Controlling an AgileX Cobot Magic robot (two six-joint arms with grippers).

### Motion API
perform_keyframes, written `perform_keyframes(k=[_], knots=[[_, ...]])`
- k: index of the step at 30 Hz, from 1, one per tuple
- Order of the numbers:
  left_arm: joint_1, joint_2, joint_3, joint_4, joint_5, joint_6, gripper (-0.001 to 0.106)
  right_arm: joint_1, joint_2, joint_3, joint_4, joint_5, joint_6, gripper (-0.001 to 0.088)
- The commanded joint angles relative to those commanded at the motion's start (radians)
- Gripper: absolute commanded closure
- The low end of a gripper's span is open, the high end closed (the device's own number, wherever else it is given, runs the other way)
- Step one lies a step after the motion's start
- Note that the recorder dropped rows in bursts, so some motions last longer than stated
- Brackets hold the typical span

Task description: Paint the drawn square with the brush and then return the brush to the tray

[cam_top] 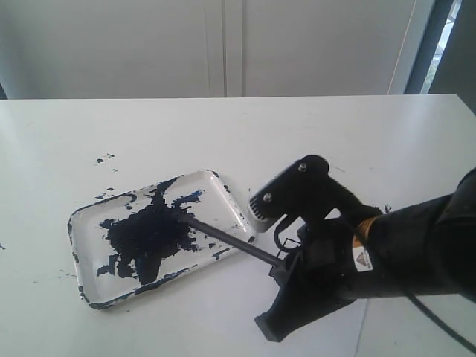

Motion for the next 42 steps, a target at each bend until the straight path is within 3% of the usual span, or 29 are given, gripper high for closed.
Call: perform_keyframes(k=[4, 10, 16, 21, 28, 33, 36, 42], knots=[[0.000, 0.050, 0.000, -0.068, -0.002, 0.061, 0.105, 0.000, -0.060, -0.024, 0.003, 0.083, -0.026, 0.0868], [0.000, 0.122, 0.000, -0.285, -0.002, 0.301, 0.105, 0.000, -0.105, -0.039, 0.034, 0.208, -0.053, 0.0868], [0.000, 0.215, 0.000, -0.332, -0.002, 0.380, 0.105, 0.000, -0.173, -0.039, 0.034, 0.249, -0.057, 0.0868], [0.000, 0.281, 0.000, -0.487, 0.005, 0.543, 0.105, 0.000, -0.245, -0.039, 0.034, 0.292, -0.051, 0.0868], [0.000, 0.396, 0.000, -0.664, 0.034, 0.729, 0.076, 0.000, -0.349, -0.039, 0.034, 0.384, -0.031, 0.0868], [-0.002, 0.488, 0.000, -0.769, 0.074, 0.872, 0.069, 0.000, -0.404, -0.039, 0.026, 0.448, 0.000, 0.0868], [-0.036, 0.532, 0.000, -0.816, 0.062, 0.974, 0.069, 0.000, -0.429, -0.039, 0.026, 0.494, 0.007, 0.0868], [-0.190, 0.626, -0.006, -0.869, -0.071, 1.115, 0.069, 0.000, -0.484, -0.039, 0.026, 0.546, 0.007, 0.0868]])
